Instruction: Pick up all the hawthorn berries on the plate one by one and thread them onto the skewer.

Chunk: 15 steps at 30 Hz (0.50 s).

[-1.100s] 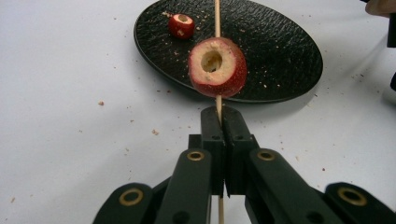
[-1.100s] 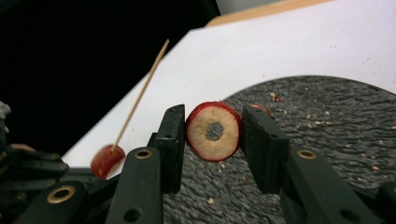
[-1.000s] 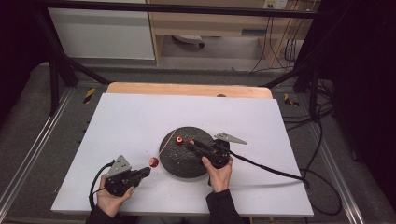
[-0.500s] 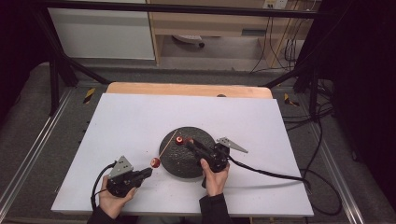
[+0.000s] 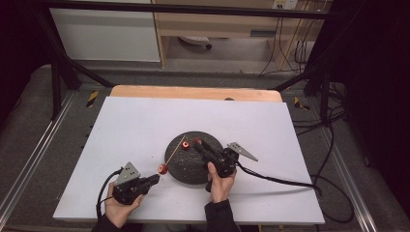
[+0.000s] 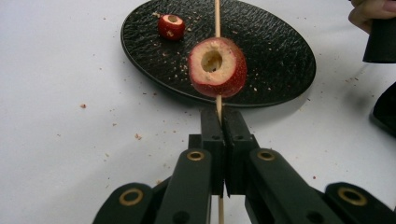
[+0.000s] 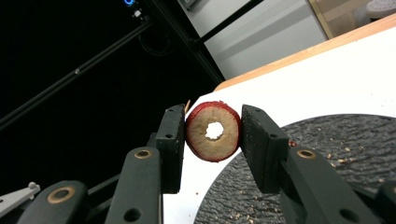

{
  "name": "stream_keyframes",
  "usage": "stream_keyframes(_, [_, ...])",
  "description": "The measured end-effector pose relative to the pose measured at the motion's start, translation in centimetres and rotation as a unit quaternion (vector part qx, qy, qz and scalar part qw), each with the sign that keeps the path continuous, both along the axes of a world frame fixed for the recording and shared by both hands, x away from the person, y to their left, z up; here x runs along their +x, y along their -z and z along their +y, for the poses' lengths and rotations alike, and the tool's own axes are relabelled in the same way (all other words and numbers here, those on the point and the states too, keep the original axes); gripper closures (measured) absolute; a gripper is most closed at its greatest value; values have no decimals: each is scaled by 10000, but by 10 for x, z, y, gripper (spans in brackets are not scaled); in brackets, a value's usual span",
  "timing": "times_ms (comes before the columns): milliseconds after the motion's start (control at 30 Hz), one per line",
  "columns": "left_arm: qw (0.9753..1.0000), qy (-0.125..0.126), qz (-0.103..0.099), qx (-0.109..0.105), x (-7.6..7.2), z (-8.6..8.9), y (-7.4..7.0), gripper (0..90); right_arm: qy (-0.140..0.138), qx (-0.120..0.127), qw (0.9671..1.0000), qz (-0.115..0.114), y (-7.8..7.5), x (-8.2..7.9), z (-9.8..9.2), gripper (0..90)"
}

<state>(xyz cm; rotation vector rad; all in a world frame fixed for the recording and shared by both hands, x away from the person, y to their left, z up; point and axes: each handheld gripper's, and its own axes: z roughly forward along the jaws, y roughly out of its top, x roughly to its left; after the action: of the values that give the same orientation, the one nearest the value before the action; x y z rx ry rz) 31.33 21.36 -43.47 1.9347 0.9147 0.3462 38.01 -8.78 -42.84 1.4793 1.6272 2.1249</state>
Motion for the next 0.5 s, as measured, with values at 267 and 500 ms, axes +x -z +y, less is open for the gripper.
stream_keyframes(267, [10000, -3, 19, -29, 0, -4, 1, 884, 64, 114, 9999, -31, -4, 8, -2, 617])
stream_keyframes(500, [10000, -10, 24, -62, 0, -5, 1, 885, 172, 250, 9995, -39, -5, 15, -2, 617])
